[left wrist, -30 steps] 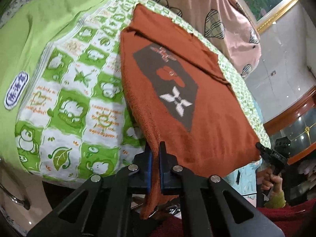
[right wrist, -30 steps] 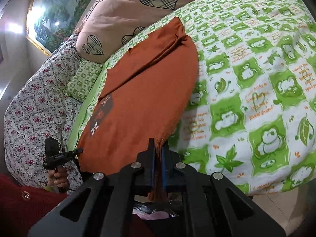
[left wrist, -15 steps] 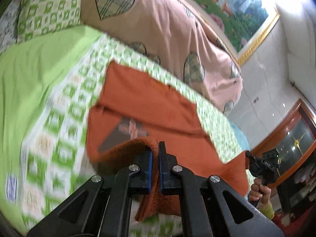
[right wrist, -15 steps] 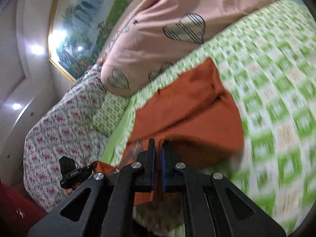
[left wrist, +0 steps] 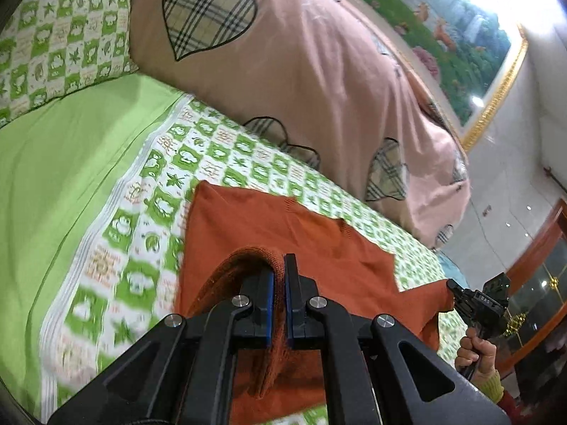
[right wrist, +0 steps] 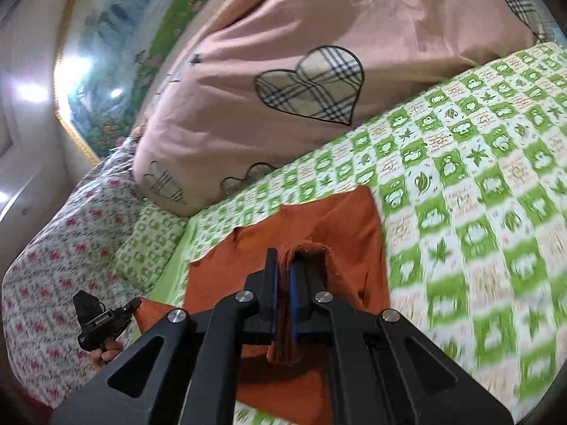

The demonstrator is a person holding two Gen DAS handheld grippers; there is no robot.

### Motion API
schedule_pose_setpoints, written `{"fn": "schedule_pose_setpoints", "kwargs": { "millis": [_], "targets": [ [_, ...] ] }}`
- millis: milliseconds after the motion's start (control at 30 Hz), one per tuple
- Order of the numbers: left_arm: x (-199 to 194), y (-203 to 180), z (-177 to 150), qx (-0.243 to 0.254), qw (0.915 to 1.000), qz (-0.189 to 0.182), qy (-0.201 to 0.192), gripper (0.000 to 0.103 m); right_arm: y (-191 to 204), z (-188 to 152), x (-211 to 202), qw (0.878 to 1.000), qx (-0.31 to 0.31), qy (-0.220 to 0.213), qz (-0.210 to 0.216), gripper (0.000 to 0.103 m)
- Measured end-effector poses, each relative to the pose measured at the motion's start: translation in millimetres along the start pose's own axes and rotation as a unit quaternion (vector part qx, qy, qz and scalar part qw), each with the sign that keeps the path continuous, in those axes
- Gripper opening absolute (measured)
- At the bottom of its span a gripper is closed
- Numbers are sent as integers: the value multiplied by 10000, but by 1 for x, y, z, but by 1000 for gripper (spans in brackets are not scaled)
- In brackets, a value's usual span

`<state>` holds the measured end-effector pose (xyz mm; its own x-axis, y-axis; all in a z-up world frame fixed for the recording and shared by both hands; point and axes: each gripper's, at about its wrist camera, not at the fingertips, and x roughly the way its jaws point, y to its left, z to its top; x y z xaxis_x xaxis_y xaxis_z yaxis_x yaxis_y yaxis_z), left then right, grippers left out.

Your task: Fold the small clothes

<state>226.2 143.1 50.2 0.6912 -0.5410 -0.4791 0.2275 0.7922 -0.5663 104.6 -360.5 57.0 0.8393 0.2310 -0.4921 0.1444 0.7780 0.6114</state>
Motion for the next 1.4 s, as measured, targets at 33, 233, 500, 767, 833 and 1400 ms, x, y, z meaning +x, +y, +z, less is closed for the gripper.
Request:
{"fn": "schedule_pose_setpoints", "kwargs": {
  "millis": [33,233,500,767,833,1400],
  "targets": [
    [8,5,2,-29,10000,51,20,3,-4,4,6,10000,19,27,-19,6],
    [47,35,10,-317,9990,227,206,3,-34,17,53,9982,260,399,-377,6],
    [54,52,-4,-559,9954,430,652,8,-56,11,61,9896,550,699,-1134,25],
    [63,-15,-67,159,9878,-218,1531,14,0,-25,41,9911,-506,1086,-579,26],
    [85,-27,-81,307,9819,-107,1863,15,15,-42,58,9843,-825,1494,-452,26],
    [143,-3,51,407,9856,1300,1000,41,-9,35,112,9806,-799,753,-1626,25]
  ]
}}
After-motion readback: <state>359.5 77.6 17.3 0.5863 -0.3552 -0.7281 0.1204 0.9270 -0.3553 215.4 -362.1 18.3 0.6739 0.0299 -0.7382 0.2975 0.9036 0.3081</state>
